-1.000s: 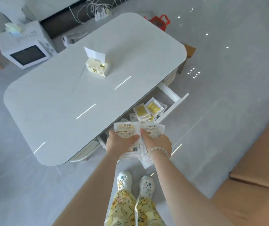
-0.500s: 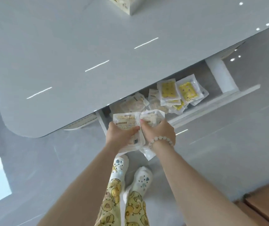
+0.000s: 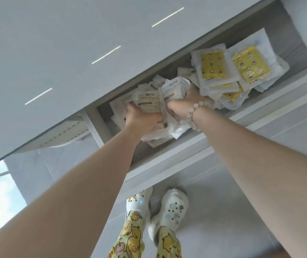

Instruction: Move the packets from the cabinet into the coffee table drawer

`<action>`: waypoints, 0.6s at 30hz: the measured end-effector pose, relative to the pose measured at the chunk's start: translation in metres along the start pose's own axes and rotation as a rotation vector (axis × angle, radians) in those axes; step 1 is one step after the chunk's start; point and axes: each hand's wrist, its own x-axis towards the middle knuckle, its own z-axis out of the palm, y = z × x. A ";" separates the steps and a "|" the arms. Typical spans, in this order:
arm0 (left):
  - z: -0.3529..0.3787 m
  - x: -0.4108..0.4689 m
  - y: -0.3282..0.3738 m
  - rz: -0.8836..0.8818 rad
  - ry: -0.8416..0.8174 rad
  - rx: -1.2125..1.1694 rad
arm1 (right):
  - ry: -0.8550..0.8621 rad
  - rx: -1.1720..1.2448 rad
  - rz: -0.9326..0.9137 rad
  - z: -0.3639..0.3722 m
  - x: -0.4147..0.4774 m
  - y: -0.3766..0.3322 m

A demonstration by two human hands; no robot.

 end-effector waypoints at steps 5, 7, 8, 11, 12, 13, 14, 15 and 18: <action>0.019 0.011 0.003 0.038 -0.047 0.137 | 0.007 -0.062 0.084 -0.004 0.043 0.023; 0.019 0.011 0.005 0.056 -0.009 0.214 | 0.079 -0.111 0.040 -0.004 0.049 0.031; 0.019 0.010 0.005 0.092 0.029 0.274 | 0.107 -0.142 0.024 -0.003 0.051 0.033; 0.019 0.009 0.004 0.191 0.147 0.453 | 0.222 -0.215 -0.018 0.004 0.052 0.036; 0.019 0.008 0.004 0.198 0.164 0.491 | 0.250 -0.215 0.000 0.006 0.052 0.037; 0.020 0.009 0.003 0.196 0.176 0.520 | 0.288 -0.212 0.016 0.006 0.053 0.039; 0.020 0.010 0.003 0.198 0.193 0.547 | 0.311 -0.209 0.043 0.006 0.052 0.040; 0.020 0.011 0.002 0.191 0.217 0.574 | 0.339 -0.213 0.060 0.005 0.051 0.041; 0.016 0.015 -0.004 0.182 0.313 0.629 | 0.407 -0.239 0.064 0.003 0.045 0.042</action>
